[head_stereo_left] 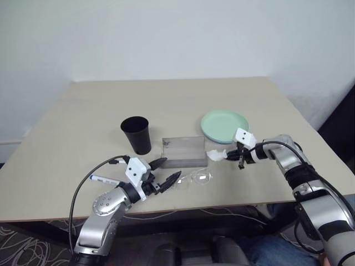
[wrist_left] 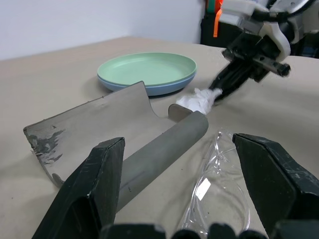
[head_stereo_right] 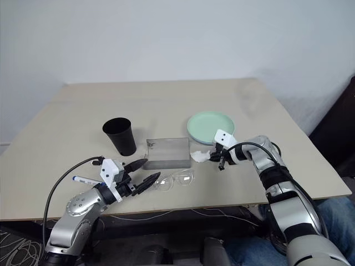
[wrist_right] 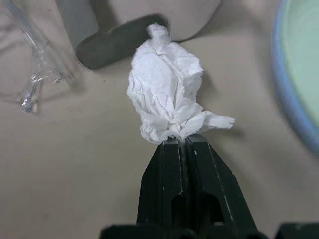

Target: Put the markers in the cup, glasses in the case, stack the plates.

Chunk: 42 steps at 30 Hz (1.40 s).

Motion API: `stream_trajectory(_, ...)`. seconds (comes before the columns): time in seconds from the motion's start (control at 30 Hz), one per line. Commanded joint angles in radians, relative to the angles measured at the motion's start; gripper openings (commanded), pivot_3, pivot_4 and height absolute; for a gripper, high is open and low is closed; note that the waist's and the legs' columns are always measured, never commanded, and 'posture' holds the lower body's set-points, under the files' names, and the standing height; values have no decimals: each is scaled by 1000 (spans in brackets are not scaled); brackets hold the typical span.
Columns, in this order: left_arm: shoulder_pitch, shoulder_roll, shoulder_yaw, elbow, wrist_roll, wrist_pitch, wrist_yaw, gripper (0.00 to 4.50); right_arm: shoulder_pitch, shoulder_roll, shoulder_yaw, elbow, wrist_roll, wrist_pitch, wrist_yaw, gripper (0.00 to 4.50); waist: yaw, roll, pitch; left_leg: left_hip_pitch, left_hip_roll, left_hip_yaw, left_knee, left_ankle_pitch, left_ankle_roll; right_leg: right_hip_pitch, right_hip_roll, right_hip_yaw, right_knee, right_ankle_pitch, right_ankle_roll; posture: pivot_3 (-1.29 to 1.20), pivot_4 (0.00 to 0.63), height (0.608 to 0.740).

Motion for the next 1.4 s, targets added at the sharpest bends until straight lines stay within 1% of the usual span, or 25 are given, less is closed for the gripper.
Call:
stream_trajectory(0.03,-17,7,6,-27,-3,-5,-2,3677,-128,8,-68,56,15,-49,-105,27,0,0,0,0,0,0,0,0,0,0,0,0,0,0,-1,0,0,721)
stream_trajectory(0.2,-16,8,7,-30,-1,-3,0,3677,-222,64,-77,255,-40,-118,-301,27,1,-1,-1,0,0,0,0,-1,-3,1,2,-2,0,0,-1,0,0,721)
stream_trajectory(0.33,-7,10,10,-37,2,-5,3,3677,-263,95,-79,372,-63,-155,-394,27,1,0,0,-1,0,0,0,1,0,0,1,-2,-1,0,-1,0,0,721)
stream_trajectory(0.47,4,13,15,-49,1,-3,10,3677,-284,108,-94,434,-59,-174,-405,955,1,0,0,-1,0,1,0,1,0,0,1,-1,-1,0,-1,0,0,721)
stream_trajectory(0.63,12,18,15,-56,1,-2,13,3677,-283,108,-109,446,-58,-201,-415,2585,0,0,0,0,1,0,0,1,0,1,2,-1,0,1,-1,0,0,721)
stream_trajectory(0.77,9,29,10,-52,7,3,8,3677,-268,102,-128,428,-45,-220,-400,2585,0,1,0,0,1,0,0,1,0,1,2,-1,0,1,-1,0,0,721)
stream_trajectory(0.83,-32,51,12,-29,8,11,-12,3677,-234,85,-145,385,-15,-243,-312,2585,1,0,0,0,1,0,0,1,0,1,2,-1,0,1,-1,0,0,721)
stream_trajectory(0.9,-65,73,11,-10,3,24,-35,3677,-203,73,-154,348,2,-254,-255,2585,2,1,-1,0,1,-1,0,1,0,1,2,-2,-1,0,-1,0,0,721)
stream_trajectory(1.0,-157,137,-22,42,15,56,-115,3677,-119,44,-145,269,4,-285,-186,2585,3,0,-1,0,-1,-1,0,2,1,2,2,-2,-1,0,-1,0,0,721)
stream_trajectory(1.13,-300,222,-106,137,83,47,-239,3677,5,25,-169,126,55,-274,-118,2585,1,1,-1,0,-7,-2,2,2,1,3,1,-2,-1,0,-1,0,0,721)
stream_trajectory(1.17,-317,229,-113,152,88,42,-255,3677,21,25,-172,103,62,-264,-113,2585,0,1,0,0,-7,-2,2,2,1,3,1,-2,-1,0,-1,0,0,721)
stream_trajectory(1.3,-516,270,-210,264,143,40,-423,3677,168,17,-175,-73,135,-213,-12,2585,1,1,0,0,-7,-2,2,2,2,3,2,-1,0,1,-1,0,0,721)
stream_trajectory(1.4,-619,268,-264,346,192,23,-490,3677,236,18,-176,-167,182,-172,37,2585,1,1,0,0,-7,-3,2,3,2,3,2,-1,0,0,-1,0,0,721)
